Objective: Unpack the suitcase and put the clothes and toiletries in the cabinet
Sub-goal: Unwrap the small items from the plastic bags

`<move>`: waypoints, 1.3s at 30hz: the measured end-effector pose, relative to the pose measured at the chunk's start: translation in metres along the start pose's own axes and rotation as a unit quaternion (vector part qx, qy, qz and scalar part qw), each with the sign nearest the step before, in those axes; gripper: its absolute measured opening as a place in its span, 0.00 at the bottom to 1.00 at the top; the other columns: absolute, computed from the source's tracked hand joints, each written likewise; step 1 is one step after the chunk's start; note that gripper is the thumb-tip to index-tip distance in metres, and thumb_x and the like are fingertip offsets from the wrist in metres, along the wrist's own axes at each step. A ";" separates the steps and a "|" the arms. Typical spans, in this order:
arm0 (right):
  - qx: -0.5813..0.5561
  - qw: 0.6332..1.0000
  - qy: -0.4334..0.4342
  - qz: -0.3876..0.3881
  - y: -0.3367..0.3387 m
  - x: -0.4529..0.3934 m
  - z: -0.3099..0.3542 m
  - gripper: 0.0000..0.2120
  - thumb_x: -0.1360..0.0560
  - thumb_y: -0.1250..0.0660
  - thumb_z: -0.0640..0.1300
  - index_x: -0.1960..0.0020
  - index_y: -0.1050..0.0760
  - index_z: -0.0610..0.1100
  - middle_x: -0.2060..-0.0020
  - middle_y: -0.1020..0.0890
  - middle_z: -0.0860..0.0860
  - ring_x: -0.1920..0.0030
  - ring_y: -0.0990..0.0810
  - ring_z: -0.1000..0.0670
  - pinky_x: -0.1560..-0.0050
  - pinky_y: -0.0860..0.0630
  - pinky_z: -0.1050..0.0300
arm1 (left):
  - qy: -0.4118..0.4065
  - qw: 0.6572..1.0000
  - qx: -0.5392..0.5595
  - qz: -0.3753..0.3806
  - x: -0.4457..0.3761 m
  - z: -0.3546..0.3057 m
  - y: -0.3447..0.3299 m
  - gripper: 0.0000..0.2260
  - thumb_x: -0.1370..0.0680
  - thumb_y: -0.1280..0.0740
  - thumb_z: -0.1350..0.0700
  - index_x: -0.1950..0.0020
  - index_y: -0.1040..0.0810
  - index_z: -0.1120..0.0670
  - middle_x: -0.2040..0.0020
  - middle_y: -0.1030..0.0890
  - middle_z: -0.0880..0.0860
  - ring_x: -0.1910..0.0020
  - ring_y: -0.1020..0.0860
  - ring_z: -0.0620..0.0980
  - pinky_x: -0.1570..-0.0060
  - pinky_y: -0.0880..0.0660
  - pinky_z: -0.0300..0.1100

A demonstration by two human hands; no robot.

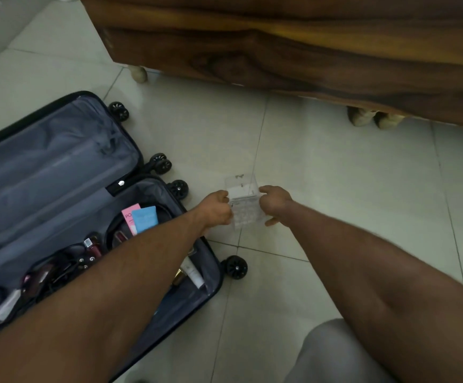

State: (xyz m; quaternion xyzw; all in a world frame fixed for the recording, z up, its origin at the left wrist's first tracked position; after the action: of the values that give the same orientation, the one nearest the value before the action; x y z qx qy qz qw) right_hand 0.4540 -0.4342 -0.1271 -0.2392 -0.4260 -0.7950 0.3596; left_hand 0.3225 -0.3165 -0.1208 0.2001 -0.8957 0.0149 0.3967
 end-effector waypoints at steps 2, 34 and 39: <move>0.011 1.000 0.023 0.000 -0.003 -0.001 -0.001 0.27 0.20 0.36 0.38 0.21 0.31 0.49 0.28 0.26 0.44 0.42 0.18 0.39 0.64 0.14 0.49 | -0.011 1.000 -0.027 0.000 0.000 0.001 0.003 0.28 0.21 0.37 0.75 0.23 0.36 0.61 0.37 0.28 0.53 0.40 0.25 0.53 0.42 0.21 0.49; 0.222 0.885 0.407 -0.038 -0.118 0.108 0.136 0.12 0.29 0.37 0.49 0.56 0.17 0.45 0.59 0.14 0.44 0.55 0.16 0.39 0.56 0.20 0.50 | -0.090 0.972 -0.127 -0.177 0.113 0.032 0.128 0.05 0.25 0.32 0.68 0.55 0.17 0.60 0.60 0.14 0.61 0.65 0.17 0.56 0.70 0.22 0.41; 0.229 0.852 0.470 0.021 -0.199 0.143 0.163 0.06 0.28 0.32 0.42 0.59 0.16 0.43 0.60 0.13 0.43 0.55 0.15 0.39 0.53 0.20 0.47 | -0.010 0.963 -0.150 -0.225 0.172 0.106 0.189 0.05 0.25 0.29 0.65 0.55 0.16 0.57 0.59 0.14 0.60 0.63 0.17 0.54 0.61 0.19 0.46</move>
State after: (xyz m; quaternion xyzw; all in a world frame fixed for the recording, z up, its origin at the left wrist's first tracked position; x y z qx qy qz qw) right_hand 0.2219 -0.2731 -0.0439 0.2428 -0.3713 -0.6845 0.5785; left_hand 0.0736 -0.2218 -0.0450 0.3353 -0.8235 -0.2110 0.4062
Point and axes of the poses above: each hand's wrist, its own x-axis away from the middle knuckle, its own y-axis out of the back of the hand, z = x × y, the point moved 4 cm from there along -x, towards the middle knuckle
